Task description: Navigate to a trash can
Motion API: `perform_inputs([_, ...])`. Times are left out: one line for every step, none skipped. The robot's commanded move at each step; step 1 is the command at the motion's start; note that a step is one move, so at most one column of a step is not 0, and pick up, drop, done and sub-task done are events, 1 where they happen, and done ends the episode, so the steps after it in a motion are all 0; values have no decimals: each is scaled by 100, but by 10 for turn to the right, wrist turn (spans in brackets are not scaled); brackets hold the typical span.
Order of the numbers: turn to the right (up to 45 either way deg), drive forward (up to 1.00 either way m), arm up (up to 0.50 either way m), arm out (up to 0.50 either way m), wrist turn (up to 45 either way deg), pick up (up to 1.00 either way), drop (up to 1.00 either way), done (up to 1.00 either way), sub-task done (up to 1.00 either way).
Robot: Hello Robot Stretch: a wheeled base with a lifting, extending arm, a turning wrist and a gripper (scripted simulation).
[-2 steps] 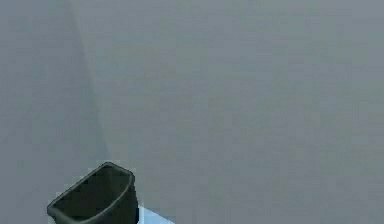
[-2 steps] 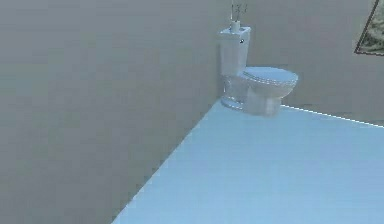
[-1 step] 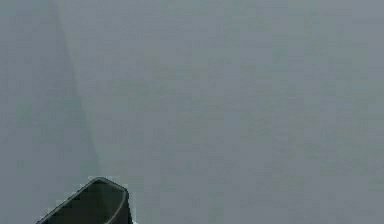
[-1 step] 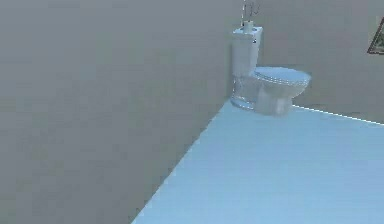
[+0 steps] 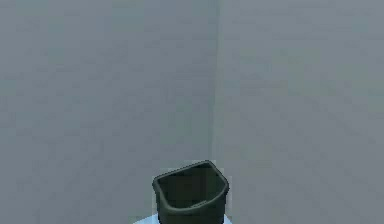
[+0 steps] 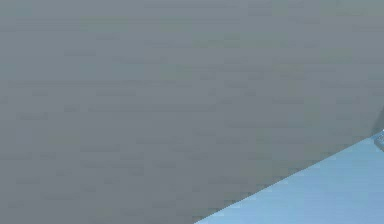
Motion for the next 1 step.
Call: perform_inputs([0,0,0,0,0,0,0,100,0])
